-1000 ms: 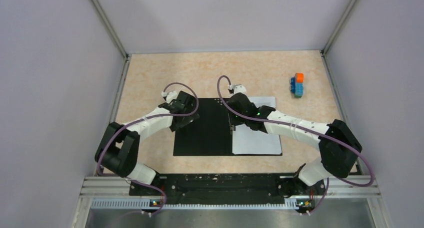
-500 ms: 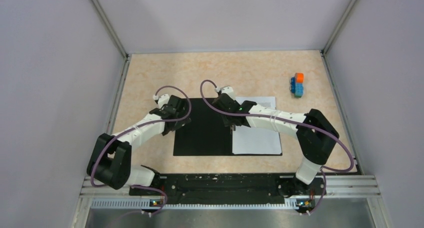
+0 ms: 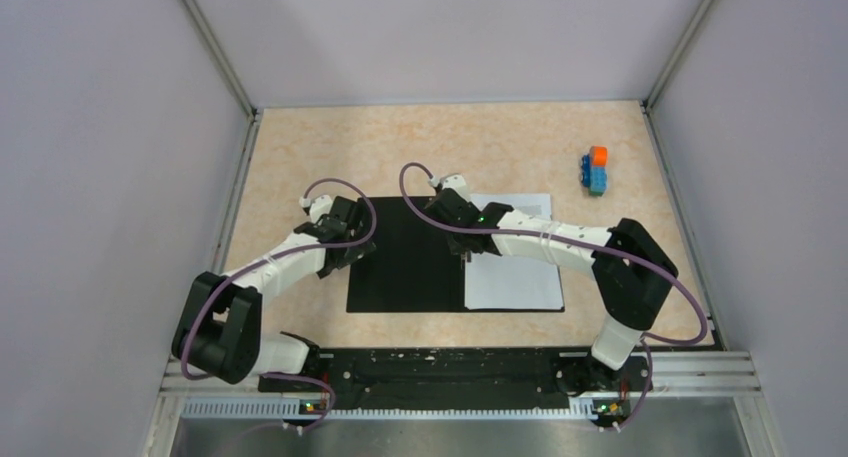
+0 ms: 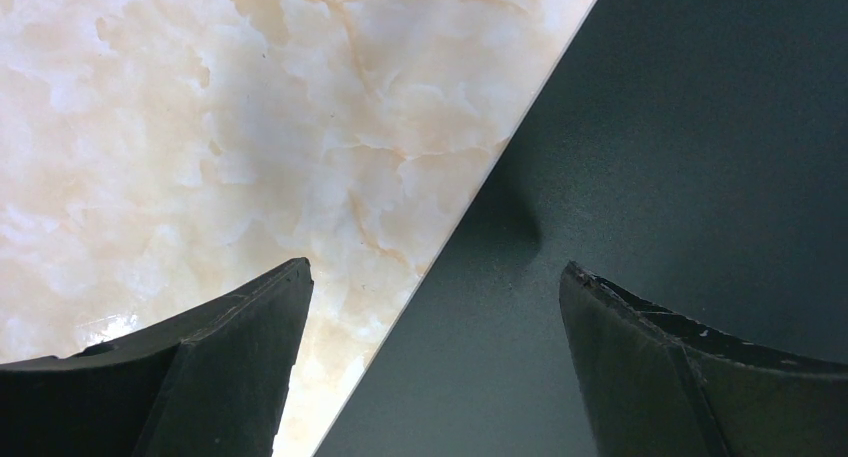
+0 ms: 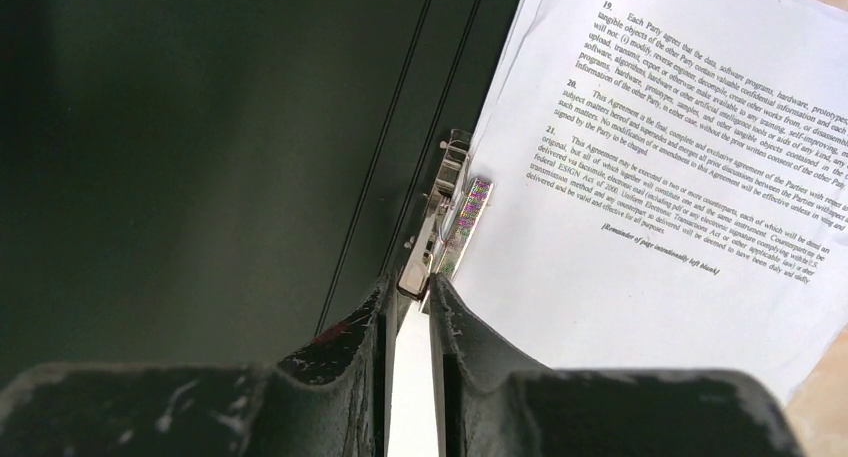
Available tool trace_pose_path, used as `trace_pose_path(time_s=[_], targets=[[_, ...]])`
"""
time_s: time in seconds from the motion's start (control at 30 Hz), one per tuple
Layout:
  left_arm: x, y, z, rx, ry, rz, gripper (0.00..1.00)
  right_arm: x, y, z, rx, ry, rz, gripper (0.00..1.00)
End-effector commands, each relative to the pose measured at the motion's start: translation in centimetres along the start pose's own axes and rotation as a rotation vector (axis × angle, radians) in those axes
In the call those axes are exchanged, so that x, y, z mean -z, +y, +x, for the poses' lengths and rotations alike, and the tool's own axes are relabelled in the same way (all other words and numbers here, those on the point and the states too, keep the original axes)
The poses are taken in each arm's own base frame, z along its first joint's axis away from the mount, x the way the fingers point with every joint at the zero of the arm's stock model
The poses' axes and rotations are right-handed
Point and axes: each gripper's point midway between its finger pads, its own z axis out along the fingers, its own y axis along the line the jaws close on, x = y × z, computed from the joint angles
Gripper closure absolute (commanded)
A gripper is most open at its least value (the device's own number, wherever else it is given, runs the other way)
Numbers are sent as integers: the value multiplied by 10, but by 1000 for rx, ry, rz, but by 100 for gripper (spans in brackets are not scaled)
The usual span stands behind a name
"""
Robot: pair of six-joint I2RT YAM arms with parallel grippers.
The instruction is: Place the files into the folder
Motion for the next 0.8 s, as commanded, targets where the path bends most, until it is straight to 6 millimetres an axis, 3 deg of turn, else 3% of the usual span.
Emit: trace_pose_path(time_s=[0.0, 0.5, 0.77], targets=[[4, -3, -7, 13, -28, 27, 2, 5, -1, -3, 8, -32, -15, 84], [5, -22, 7, 53, 52, 103, 2, -4, -49, -1, -19, -66, -47, 91], [13, -41, 9, 28, 59, 163, 3, -17, -49, -9, 25, -68, -81, 95]])
